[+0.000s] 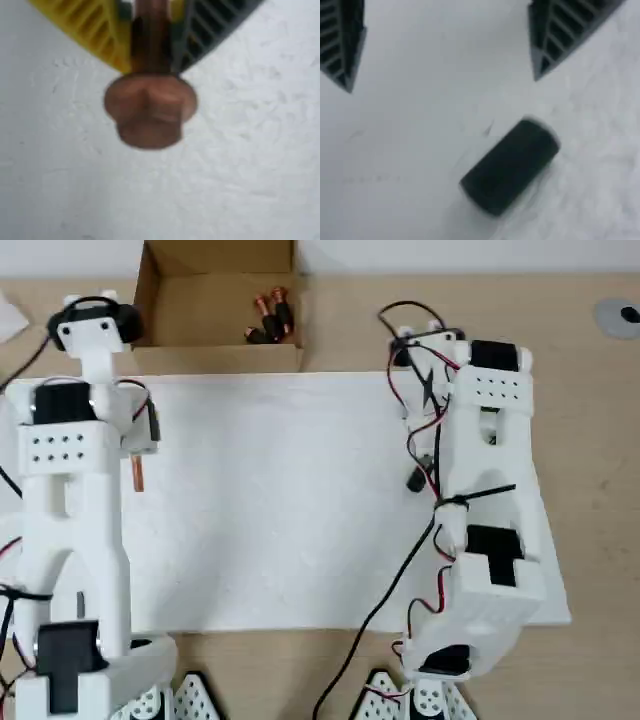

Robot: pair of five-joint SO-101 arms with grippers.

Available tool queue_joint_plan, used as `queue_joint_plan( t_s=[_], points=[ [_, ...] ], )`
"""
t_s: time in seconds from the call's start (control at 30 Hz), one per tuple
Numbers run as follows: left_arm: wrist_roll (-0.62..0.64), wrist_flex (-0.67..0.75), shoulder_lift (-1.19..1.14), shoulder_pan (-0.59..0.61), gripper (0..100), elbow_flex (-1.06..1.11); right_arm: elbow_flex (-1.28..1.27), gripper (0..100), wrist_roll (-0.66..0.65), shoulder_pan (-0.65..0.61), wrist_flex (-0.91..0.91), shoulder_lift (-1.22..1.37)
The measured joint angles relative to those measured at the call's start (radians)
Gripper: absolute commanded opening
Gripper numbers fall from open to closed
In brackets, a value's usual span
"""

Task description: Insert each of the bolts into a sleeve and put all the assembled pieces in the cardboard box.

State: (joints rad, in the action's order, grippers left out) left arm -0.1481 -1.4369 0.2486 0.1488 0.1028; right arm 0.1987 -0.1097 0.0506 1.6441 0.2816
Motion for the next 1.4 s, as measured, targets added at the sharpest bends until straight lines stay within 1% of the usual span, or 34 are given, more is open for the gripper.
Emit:
queue_joint_plan(
  t_s=[0.13, 0.3, 0.53, 0.67, 0.83, 1.1, 1.4],
  points=[
    [0.0, 0.032, 0.037, -0.008, 1, 0.04, 0.0, 26.7, 0.021, -0.006, -0.037, 0.0],
    [0.0, 0.032, 0.043, -0.008, 1, 0.043, -0.006, 26.7, 0.063, -0.04, -0.04, 0.0],
    [0.0, 0.006, 0.043, -0.012, 0, 0.043, -0.02, 26.7, 0.117, -0.041, -0.034, 0.0],
    [0.0, -0.008, 0.043, -0.014, 0, 0.043, -0.087, 26.7, 0.19, -0.049, -0.035, 0.0],
    [0.002, -0.008, 0.043, -0.014, 0, 0.043, -0.181, 26.7, 0.273, -0.086, -0.109, 0.0],
    [0.002, -0.008, 0.043, -0.014, 0, 0.043, -0.193, 26.7, 0.287, -0.084, -0.186, 0.0],
    [0.002, -0.011, 0.043, -0.014, 0, 0.043, -0.336, 26.7, 0.287, -0.084, -0.273, 0.0]
  ],
)
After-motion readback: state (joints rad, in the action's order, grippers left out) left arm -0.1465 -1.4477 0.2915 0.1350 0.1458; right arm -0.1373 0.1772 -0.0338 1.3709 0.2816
